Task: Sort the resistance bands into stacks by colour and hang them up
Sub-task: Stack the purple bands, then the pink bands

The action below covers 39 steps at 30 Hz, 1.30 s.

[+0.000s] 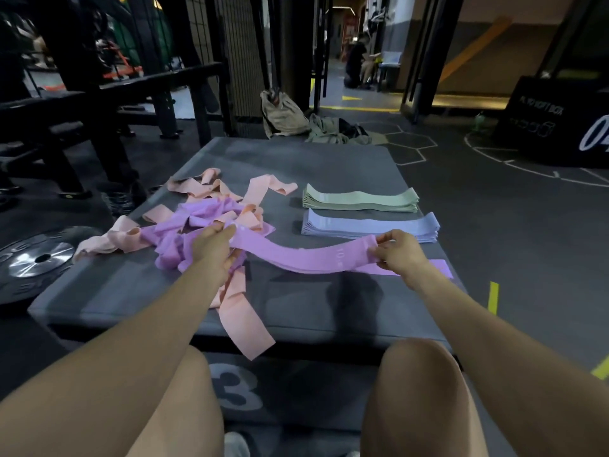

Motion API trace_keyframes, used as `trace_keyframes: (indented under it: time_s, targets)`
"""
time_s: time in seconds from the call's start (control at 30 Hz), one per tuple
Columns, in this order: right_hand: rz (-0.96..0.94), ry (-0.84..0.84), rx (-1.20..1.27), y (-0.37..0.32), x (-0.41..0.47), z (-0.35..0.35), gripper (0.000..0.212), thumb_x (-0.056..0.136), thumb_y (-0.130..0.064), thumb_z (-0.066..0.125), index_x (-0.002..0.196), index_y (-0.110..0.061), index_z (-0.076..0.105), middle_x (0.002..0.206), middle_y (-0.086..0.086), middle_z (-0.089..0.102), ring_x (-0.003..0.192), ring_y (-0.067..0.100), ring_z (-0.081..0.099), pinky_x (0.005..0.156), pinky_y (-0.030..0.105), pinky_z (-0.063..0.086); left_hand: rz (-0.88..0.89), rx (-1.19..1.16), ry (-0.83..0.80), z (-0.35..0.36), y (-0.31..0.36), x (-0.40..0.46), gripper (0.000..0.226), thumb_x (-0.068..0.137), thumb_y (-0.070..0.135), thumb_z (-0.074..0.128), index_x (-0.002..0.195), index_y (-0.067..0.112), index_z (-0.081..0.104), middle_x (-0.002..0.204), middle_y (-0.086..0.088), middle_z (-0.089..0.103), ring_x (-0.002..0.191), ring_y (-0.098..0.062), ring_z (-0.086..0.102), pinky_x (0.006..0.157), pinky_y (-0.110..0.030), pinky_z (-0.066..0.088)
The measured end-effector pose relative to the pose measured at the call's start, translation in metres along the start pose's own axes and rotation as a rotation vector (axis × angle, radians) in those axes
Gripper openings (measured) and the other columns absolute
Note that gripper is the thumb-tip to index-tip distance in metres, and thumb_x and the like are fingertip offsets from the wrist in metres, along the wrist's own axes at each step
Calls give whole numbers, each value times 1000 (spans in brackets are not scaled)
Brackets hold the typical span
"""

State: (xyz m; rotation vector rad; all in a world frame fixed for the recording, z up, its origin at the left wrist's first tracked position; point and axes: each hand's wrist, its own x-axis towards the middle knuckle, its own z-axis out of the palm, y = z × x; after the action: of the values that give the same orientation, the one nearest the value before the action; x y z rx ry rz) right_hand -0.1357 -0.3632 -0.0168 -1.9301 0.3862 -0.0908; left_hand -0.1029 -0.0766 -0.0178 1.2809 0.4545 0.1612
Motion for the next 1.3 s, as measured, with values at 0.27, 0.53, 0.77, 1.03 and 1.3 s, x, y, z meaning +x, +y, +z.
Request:
trace_keyframes:
  time_s: [0.27,0.53,0.77,1.03,1.3]
  targets:
    - [-127,42,-384,12,1,28,10,89,-16,59,91,-7,63,87,9,61,84,24,57,72,25,39,214,504,157,-13,-17,2,27,89,11,58,112,-1,60,109,-14,62,92,-27,57,76,-27,41]
    - [-166,38,-616,21,-4,37,21,92,-17,52,98,2,60,105,22,62,103,35,55,77,32,39,214,585,157,-18,-28,4,24,87,16,61,108,3,61,116,-14,63,103,-34,60,87,-36,48]
    - [-135,22,-715,19,-7,46,43,89,-33,58,59,-9,38,83,18,46,74,33,47,64,27,29,195,570,122,-17,-28,0,27,90,24,57,107,3,63,112,-12,65,102,-32,60,84,-32,47]
    - [-154,72,-623,15,-9,45,20,86,-20,63,91,-1,64,98,19,62,92,33,58,69,28,37,178,598,37,-19,-34,3,10,80,3,66,76,11,63,99,-12,69,73,-21,57,73,-31,52]
    - [14,121,-191,17,-10,37,25,80,-16,72,65,-12,53,61,2,52,73,22,49,52,27,35,304,755,76,-14,-31,-1,13,84,1,56,81,14,58,103,-9,65,95,-28,57,76,-26,39]
